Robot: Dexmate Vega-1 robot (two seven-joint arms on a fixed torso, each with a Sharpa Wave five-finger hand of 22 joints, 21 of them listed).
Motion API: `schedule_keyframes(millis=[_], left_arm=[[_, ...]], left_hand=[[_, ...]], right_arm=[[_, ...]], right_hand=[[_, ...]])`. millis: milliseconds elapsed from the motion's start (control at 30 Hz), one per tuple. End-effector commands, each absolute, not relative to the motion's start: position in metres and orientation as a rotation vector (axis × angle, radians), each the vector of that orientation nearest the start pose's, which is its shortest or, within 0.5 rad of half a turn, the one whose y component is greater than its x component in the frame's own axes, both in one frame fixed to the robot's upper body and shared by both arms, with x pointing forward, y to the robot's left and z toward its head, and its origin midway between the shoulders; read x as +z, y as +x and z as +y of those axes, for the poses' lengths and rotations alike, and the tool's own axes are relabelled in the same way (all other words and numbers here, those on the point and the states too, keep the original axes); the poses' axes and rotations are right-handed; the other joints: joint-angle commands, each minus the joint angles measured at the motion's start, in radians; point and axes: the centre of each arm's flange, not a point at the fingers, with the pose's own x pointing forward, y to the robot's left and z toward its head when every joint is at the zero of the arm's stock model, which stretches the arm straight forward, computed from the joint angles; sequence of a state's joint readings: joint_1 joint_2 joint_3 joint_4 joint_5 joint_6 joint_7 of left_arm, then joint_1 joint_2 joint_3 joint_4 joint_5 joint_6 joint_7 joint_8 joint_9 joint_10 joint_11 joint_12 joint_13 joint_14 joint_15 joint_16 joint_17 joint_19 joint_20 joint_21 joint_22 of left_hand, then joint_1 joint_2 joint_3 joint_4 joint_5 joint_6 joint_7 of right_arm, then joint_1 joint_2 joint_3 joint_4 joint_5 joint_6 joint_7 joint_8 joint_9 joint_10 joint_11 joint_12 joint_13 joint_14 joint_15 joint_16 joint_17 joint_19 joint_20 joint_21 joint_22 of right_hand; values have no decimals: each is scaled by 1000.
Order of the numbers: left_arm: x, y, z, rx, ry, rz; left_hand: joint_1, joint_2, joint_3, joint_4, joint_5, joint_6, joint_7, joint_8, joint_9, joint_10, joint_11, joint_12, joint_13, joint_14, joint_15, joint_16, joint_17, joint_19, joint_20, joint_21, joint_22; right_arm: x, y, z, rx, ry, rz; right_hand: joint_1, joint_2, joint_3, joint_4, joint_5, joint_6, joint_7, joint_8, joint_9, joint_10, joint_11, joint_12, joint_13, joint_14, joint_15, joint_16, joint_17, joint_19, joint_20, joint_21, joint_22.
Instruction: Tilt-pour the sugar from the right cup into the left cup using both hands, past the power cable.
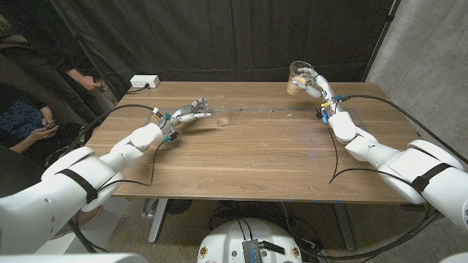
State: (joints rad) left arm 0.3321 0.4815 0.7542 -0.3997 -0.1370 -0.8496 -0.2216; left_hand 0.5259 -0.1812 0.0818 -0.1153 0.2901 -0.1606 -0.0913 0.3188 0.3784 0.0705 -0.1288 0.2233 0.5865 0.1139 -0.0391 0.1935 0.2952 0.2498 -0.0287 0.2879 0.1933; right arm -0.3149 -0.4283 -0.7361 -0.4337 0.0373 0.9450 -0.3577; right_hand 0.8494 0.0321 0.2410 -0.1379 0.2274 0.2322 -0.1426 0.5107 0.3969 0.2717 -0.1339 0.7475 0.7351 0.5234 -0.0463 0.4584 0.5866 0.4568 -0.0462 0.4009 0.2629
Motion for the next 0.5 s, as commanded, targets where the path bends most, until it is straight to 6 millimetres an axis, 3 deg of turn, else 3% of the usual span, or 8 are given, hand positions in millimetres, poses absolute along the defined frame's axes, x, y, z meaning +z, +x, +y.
schedule_keyframes(millis=[33, 500], left_arm=[[-6, 704, 306, -374, 831, -618], [-3, 712, 294, -385, 836, -588]], left_hand=[[4, 7, -10, -1, 8, 4, 3, 11, 3, 7, -7, 11, 3, 11, -64, 11, 4, 5, -3, -3, 6], [9, 17, -26, -2, 14, 24, 4, 26, 11, 20, -10, 21, 5, 25, -70, 17, 8, 11, -8, -2, 7]], right_arm=[[50, 682, -315, -68, -607, -970], [50, 682, -316, -77, -603, -967]], right_hand=[[1, 12, -2, -1, -3, 10, -4, 6, 1, 7, -2, 5, 6, 10, -187, -3, 4, 11, -135, 7, 5], [2, 13, -4, -1, -3, 15, -4, 10, 3, 8, -2, 8, 11, 12, -187, -8, 8, 10, -135, 9, 6]])
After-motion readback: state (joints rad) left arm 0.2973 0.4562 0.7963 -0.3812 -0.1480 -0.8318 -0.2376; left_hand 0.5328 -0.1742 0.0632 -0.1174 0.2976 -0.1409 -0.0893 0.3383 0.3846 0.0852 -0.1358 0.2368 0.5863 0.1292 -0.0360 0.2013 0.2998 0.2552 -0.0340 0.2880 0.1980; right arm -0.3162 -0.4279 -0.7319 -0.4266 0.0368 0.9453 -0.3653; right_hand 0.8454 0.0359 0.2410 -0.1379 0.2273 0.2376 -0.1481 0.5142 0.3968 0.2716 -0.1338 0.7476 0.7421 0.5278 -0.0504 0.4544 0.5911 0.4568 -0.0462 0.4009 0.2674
